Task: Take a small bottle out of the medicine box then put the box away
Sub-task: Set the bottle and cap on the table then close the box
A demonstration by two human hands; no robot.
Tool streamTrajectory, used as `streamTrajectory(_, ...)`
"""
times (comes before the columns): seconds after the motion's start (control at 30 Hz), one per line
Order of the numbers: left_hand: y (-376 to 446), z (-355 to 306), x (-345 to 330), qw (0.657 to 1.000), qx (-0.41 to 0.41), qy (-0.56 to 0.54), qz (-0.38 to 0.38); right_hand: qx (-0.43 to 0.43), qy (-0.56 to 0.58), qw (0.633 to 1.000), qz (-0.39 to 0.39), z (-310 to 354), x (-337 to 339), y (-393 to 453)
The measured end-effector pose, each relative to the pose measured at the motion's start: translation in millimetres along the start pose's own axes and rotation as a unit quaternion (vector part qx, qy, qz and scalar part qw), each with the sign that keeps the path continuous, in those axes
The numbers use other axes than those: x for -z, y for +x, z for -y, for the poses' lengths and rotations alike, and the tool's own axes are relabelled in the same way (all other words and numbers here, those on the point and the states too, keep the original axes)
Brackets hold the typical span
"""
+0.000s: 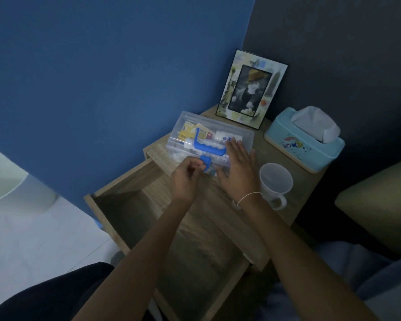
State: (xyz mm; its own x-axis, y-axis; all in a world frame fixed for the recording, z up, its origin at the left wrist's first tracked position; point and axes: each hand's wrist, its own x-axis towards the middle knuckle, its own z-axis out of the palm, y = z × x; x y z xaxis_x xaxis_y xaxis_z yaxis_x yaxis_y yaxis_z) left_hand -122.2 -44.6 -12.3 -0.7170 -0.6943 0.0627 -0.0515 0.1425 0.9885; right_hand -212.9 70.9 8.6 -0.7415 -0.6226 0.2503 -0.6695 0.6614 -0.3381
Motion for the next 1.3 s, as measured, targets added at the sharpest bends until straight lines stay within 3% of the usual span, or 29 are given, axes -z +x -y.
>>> streamTrajectory(0.3,3.3,15.4,4.8,0.998,0.03,0.048,-0.007,-0.034,-0.014,0.998,-0.05,7.8,-7.1,5.0)
streamTrajectory(0.93,12.2,14.0,1.8,0.982,-0.035,0.187,-0.017,-0.034,-0.033,0.996,-0.081,11.9,-9.6,2.8)
streamTrajectory(1.13,-0.4,8.6,20.1,0.956,-0.124,0.254,-0.081,-0.031,0.002,0.998,-0.056,7.5,-6.8,-0.9)
streamTrajectory(1.23,3.9,6.5,37.6,0.948,-0.131,0.267,-0.116,-0.08,0.035,0.993,-0.08,8.3,-7.8,-8.9)
streamTrajectory(1.3,13.8,2.2,43.8,0.951,-0.124,0.266,-0.093,-0.129,0.06,0.986,-0.086,12.3,-9.5,-11.8)
